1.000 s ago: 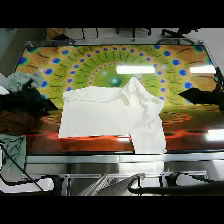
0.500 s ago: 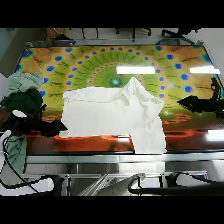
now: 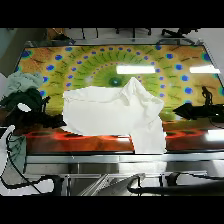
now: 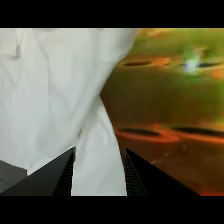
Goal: Fold the shirts.
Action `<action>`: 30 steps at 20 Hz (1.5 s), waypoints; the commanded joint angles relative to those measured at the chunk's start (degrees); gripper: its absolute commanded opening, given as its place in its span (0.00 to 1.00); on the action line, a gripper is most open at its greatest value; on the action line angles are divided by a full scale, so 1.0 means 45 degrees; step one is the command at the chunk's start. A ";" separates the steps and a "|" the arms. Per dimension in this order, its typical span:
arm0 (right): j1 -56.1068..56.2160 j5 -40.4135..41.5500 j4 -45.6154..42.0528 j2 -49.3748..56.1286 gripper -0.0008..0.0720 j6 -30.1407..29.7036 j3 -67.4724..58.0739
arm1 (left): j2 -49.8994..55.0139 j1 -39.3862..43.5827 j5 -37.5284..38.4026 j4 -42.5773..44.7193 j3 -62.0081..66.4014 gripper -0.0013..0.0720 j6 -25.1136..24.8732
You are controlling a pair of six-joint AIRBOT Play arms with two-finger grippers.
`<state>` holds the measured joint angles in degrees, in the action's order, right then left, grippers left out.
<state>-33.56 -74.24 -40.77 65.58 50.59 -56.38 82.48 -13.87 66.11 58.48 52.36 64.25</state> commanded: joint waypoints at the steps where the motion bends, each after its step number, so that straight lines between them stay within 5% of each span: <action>1: 0.0413 0.0010 -0.0146 0.0947 0.51 -0.0291 0.0743 | -0.0005 0.0058 -0.0039 0.0005 0.0141 0.04 0.0068; 9: 0.2730 0.1797 -0.0141 0.2560 0.50 -0.0287 0.0860 | -0.0005 0.0058 0.0189 0.0000 0.0141 0.04 0.0078; 11: 0.2798 0.1817 -0.0136 0.2555 0.23 -0.0389 0.0782 | -0.0010 0.0058 0.0204 0.0000 0.0141 0.04 0.0078; 12: 0.2788 0.1724 -0.0141 0.2535 0.22 -0.0384 0.0719 | -0.0010 0.0058 0.0209 -0.0005 0.0141 0.04 0.0078; 13: 0.2773 0.1559 -0.0136 0.2453 0.06 -0.0389 0.0656 | -0.0015 0.0058 0.0238 -0.0005 0.0141 0.04 0.0083; 14: 0.2769 0.1375 -0.0131 0.2220 0.03 -0.0389 0.0588 | -0.0019 0.0058 0.0369 -0.0015 0.0170 0.04 0.0083; 18: 0.2594 -0.0112 0.1627 -0.0180 0.03 -0.0389 -0.0699 | -0.0554 0.0053 0.2380 -0.0374 0.1715 0.04 0.0078; 22: 0.2395 0.0223 0.4376 -0.4109 0.03 -0.0865 -0.3934 | -0.3351 0.0034 0.2973 -0.2812 0.4877 0.04 -0.0335; 30: 0.2399 0.4197 0.2093 -0.7757 0.03 -0.0860 -1.0040 | -0.8354 -0.4051 0.1243 -0.3983 1.0802 0.04 0.0379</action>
<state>-22.74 -61.82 -27.46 34.44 46.85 -93.36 51.11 -24.71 74.13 42.37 93.25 64.27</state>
